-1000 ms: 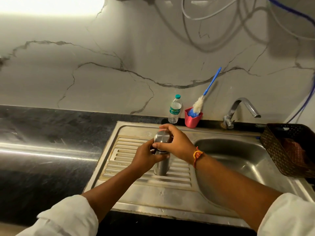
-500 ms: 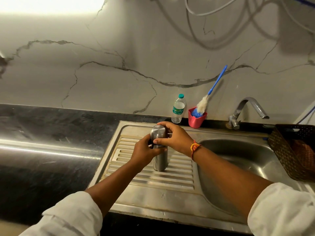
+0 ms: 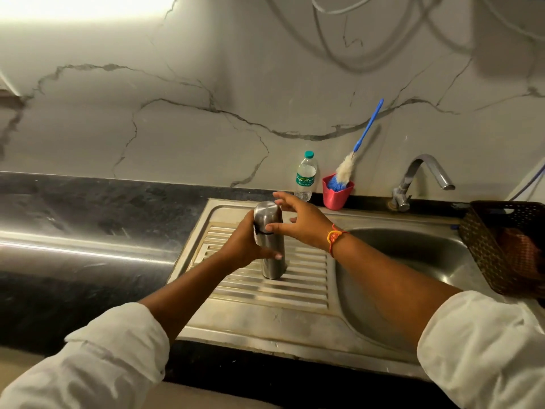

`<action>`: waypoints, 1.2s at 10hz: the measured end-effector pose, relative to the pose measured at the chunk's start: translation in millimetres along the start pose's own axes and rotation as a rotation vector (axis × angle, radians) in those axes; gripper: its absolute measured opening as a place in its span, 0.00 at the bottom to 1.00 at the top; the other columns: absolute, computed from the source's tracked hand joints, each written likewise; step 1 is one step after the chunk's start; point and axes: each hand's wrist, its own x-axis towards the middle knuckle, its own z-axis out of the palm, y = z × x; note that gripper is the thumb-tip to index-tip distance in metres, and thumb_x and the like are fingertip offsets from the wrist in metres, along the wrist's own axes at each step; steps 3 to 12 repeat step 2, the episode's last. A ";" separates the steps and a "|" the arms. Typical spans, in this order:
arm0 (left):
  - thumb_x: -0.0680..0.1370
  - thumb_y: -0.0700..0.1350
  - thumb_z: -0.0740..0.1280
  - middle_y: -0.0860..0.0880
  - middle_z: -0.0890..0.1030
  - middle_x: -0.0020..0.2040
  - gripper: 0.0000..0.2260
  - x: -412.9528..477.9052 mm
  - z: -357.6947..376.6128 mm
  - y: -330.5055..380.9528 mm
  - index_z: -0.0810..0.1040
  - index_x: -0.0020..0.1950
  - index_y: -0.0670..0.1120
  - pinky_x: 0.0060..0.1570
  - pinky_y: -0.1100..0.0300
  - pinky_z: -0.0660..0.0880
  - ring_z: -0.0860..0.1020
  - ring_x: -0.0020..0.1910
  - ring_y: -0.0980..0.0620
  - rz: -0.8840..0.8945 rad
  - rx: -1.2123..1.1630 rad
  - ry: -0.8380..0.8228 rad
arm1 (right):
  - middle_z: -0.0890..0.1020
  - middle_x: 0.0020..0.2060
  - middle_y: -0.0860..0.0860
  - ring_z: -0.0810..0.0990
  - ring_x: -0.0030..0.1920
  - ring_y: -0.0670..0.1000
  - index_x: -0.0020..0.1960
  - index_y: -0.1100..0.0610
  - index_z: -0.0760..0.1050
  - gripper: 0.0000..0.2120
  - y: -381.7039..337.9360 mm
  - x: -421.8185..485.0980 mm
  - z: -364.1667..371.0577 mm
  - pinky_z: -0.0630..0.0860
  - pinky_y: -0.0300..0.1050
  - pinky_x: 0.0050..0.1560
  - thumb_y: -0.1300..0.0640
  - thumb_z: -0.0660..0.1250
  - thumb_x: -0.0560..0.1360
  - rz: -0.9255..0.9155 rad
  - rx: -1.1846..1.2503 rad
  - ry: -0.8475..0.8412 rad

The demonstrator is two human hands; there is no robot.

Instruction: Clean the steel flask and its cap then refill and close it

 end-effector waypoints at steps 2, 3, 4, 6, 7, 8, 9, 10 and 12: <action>0.67 0.56 0.81 0.44 0.57 0.82 0.55 -18.5 -24.8 30.7 0.50 0.83 0.48 0.76 0.41 0.62 0.57 0.80 0.41 -0.026 0.234 0.041 | 0.68 0.73 0.54 0.69 0.71 0.55 0.77 0.51 0.60 0.36 -8.3 -31.3 -41.0 0.71 0.51 0.66 0.36 0.66 0.75 -0.158 -0.485 0.169; 0.67 0.56 0.81 0.44 0.57 0.82 0.55 -18.5 -24.8 30.7 0.50 0.83 0.48 0.76 0.41 0.62 0.57 0.80 0.41 -0.026 0.234 0.041 | 0.68 0.73 0.54 0.69 0.71 0.55 0.77 0.51 0.60 0.36 -8.3 -31.3 -41.0 0.71 0.51 0.66 0.36 0.66 0.75 -0.158 -0.485 0.169; 0.67 0.56 0.81 0.44 0.57 0.82 0.55 -18.5 -24.8 30.7 0.50 0.83 0.48 0.76 0.41 0.62 0.57 0.80 0.41 -0.026 0.234 0.041 | 0.68 0.73 0.54 0.69 0.71 0.55 0.77 0.51 0.60 0.36 -8.3 -31.3 -41.0 0.71 0.51 0.66 0.36 0.66 0.75 -0.158 -0.485 0.169; 0.67 0.56 0.81 0.44 0.57 0.82 0.55 -18.5 -24.8 30.7 0.50 0.83 0.48 0.76 0.41 0.62 0.57 0.80 0.41 -0.026 0.234 0.041 | 0.68 0.73 0.54 0.69 0.71 0.55 0.77 0.51 0.60 0.36 -8.3 -31.3 -41.0 0.71 0.51 0.66 0.36 0.66 0.75 -0.158 -0.485 0.169; 0.67 0.56 0.81 0.44 0.57 0.82 0.55 -18.5 -24.8 30.7 0.50 0.83 0.48 0.76 0.41 0.62 0.57 0.80 0.41 -0.026 0.234 0.041 | 0.68 0.73 0.54 0.69 0.71 0.55 0.77 0.51 0.60 0.36 -8.3 -31.3 -41.0 0.71 0.51 0.66 0.36 0.66 0.75 -0.158 -0.485 0.169; 0.67 0.56 0.81 0.44 0.57 0.82 0.55 -18.5 -24.8 30.7 0.50 0.83 0.48 0.76 0.41 0.62 0.57 0.80 0.41 -0.026 0.234 0.041 | 0.68 0.73 0.54 0.69 0.71 0.55 0.77 0.51 0.60 0.36 -8.3 -31.3 -41.0 0.71 0.51 0.66 0.36 0.66 0.75 -0.158 -0.485 0.169; 0.67 0.56 0.81 0.44 0.57 0.82 0.55 -18.5 -24.8 30.7 0.50 0.83 0.48 0.76 0.41 0.62 0.57 0.80 0.41 -0.026 0.234 0.041 | 0.68 0.73 0.54 0.69 0.71 0.55 0.77 0.51 0.60 0.36 -8.3 -31.3 -41.0 0.71 0.51 0.66 0.36 0.66 0.75 -0.158 -0.485 0.169; 0.67 0.56 0.81 0.44 0.57 0.82 0.55 -18.5 -24.8 30.7 0.50 0.83 0.48 0.76 0.41 0.62 0.57 0.80 0.41 -0.026 0.234 0.041 | 0.68 0.73 0.54 0.69 0.71 0.55 0.77 0.51 0.60 0.36 -8.3 -31.3 -41.0 0.71 0.51 0.66 0.36 0.66 0.75 -0.158 -0.485 0.169; 0.67 0.56 0.81 0.44 0.57 0.82 0.55 -18.5 -24.8 30.7 0.50 0.83 0.48 0.76 0.41 0.62 0.57 0.80 0.41 -0.026 0.234 0.041 | 0.68 0.73 0.54 0.69 0.71 0.55 0.77 0.51 0.60 0.36 -8.3 -31.3 -41.0 0.71 0.51 0.66 0.36 0.66 0.75 -0.158 -0.485 0.169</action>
